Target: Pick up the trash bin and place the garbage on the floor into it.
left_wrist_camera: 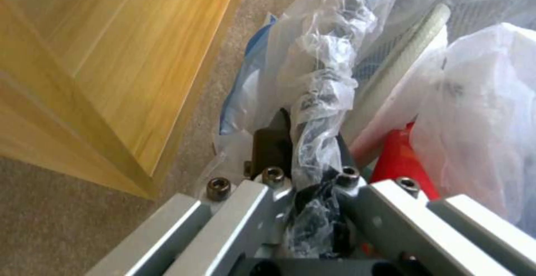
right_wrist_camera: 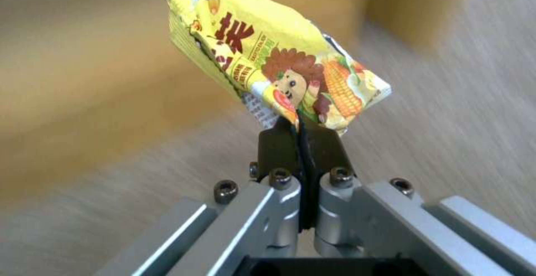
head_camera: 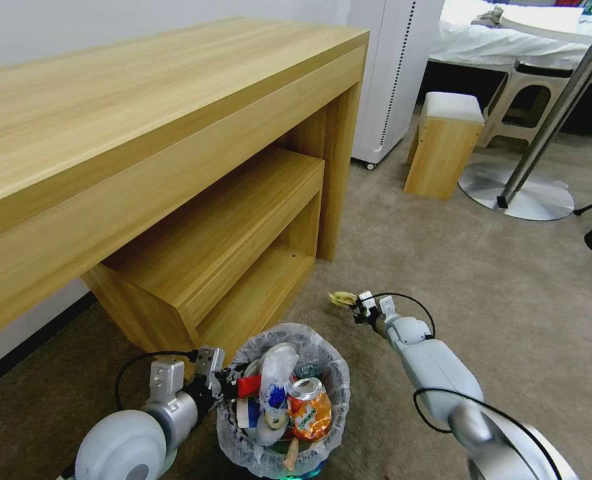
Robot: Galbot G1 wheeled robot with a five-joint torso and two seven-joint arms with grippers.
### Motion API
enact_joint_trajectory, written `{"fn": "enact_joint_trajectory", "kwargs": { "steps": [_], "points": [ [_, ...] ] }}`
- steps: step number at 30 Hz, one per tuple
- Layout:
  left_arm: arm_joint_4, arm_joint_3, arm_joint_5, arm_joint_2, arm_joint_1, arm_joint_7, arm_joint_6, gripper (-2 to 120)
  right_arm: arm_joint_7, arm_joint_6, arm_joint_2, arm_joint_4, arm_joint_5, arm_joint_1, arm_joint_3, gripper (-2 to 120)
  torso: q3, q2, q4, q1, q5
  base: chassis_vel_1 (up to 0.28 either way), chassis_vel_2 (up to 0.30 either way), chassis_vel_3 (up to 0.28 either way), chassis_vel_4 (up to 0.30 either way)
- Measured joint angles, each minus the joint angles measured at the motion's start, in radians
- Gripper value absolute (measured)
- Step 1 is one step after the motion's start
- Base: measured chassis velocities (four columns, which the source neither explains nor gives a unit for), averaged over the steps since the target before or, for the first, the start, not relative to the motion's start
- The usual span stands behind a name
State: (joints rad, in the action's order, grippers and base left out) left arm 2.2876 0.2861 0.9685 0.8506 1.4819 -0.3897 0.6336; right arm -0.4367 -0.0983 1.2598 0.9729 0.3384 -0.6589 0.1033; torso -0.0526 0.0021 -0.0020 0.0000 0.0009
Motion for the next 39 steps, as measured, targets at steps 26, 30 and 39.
{"fn": "enact_joint_trajectory", "kwargs": {
  "steps": [26,30,39],
  "points": [
    [0.013,-0.007,0.012,0.018,0.002,-0.011,0.001,0,-1.123,0.27,-0.072,0.27,0.28,-0.04,-0.05,0,0.0,0.0,-0.0003,0.0,-0.0002,0.0,0.0,0.0,0.0],
    [0.013,-0.008,0.012,0.019,0.0,-0.011,0.001,0,-1.121,0.253,-0.093,0.266,0.272,-0.043,-0.043,7,0.0,0.0,-0.0005,0.0,-0.0002,0.0,0.0,0.0,0.0],
    [0.006,-0.015,0.012,0.023,-0.011,-0.01,0.001,0,-1.111,0.247,-0.128,0.285,0.267,-0.041,-0.04,41,0.0,0.0,-0.0005,0.0,-0.0001,0.0,0.0,0.0,0.0]
  ]
}}
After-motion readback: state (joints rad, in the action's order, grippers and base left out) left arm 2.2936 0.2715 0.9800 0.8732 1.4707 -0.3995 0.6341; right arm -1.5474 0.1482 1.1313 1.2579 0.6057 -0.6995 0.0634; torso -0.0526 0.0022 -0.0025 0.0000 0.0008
